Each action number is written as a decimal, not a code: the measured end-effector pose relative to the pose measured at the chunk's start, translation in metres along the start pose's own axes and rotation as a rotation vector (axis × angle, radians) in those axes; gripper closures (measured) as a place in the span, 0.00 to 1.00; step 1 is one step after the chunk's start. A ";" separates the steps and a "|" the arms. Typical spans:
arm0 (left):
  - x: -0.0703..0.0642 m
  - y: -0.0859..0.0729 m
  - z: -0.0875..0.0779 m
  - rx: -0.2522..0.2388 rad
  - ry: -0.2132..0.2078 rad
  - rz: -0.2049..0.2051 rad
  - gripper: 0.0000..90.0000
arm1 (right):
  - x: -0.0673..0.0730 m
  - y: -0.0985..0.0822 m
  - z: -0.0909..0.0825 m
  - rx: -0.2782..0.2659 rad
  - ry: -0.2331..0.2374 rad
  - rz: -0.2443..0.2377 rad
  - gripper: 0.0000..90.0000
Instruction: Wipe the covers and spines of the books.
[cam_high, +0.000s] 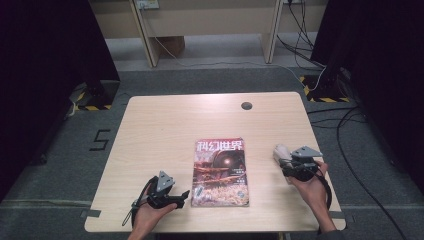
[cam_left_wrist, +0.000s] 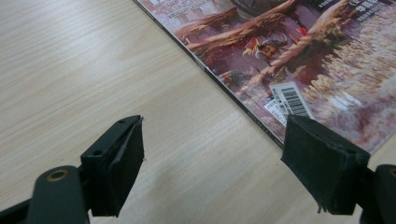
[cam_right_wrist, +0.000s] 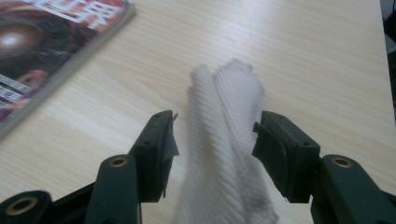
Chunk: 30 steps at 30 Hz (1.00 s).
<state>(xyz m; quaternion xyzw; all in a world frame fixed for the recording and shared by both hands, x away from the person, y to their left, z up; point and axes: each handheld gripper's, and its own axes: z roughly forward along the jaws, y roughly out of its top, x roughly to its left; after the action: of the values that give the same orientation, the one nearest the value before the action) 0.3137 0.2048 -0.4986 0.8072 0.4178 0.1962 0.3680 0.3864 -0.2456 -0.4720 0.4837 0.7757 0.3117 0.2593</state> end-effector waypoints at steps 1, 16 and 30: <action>0.000 -0.001 -0.002 -0.003 -0.001 -0.001 0.22 | -0.004 -0.002 0.002 0.017 0.009 0.007 0.51; -0.003 -0.010 -0.008 0.006 -0.023 -0.004 0.22 | -0.004 -0.003 0.025 0.110 0.099 -0.035 0.81; -0.003 -0.011 -0.007 0.012 -0.019 -0.002 0.22 | 0.024 0.016 0.041 0.044 0.101 -0.012 0.44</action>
<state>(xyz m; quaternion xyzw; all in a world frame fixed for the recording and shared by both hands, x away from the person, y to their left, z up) 0.3018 0.2093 -0.5027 0.8108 0.4161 0.1857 0.3673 0.4157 -0.2089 -0.4901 0.4680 0.7975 0.3169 0.2108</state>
